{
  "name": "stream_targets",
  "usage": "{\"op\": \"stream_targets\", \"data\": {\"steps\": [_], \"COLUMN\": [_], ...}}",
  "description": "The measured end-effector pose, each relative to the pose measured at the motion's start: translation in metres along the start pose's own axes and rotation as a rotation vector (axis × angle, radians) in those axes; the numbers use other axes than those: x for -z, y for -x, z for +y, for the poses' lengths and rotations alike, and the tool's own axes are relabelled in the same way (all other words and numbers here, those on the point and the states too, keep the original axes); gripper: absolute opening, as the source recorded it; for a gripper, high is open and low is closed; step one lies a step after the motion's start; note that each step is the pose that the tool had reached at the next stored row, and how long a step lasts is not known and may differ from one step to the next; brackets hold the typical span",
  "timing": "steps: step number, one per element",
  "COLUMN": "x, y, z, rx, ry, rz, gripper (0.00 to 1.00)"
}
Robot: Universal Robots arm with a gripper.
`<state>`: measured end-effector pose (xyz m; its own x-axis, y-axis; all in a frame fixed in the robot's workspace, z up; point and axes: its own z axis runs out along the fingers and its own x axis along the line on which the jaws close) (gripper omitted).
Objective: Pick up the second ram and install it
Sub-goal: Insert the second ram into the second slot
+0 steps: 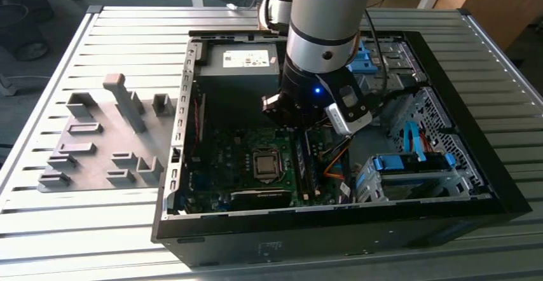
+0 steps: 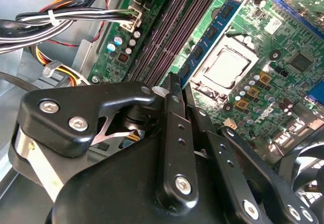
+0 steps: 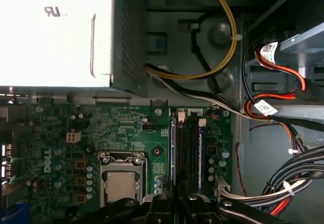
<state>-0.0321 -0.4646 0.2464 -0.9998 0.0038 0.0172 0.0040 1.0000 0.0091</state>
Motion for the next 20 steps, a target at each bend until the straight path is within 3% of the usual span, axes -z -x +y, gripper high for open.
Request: {"op": "stream_targets", "data": {"steps": [4, 20], "x": [-0.0018, -0.0042], "y": [0.0002, 0.0038], "z": [-0.0017, -0.0049], "rx": [-0.001, -0.006], "ry": [0.0088, 0.0095], "rz": [0.0, 0.0008], "gripper": [0.14, 0.14]}}
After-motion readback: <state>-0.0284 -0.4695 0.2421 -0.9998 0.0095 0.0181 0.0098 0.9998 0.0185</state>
